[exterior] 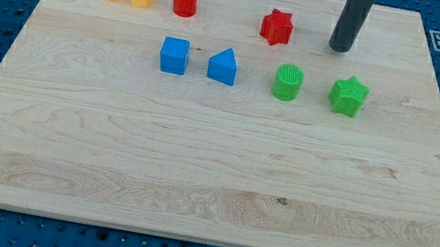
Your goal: Move the red blocks parallel to each other
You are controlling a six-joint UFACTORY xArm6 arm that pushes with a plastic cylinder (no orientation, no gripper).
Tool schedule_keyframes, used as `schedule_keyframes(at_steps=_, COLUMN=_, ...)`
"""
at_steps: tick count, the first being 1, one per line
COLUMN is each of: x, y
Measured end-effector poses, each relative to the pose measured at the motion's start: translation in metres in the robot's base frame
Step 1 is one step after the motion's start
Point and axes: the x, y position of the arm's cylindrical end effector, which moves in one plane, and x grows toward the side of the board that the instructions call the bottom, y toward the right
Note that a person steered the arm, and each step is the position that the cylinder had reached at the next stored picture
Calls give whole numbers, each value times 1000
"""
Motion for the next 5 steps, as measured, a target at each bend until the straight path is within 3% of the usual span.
schedule_keyframes(at_steps=2, x=0, y=-57)
schedule_keyframes(at_steps=5, x=-11, y=-90)
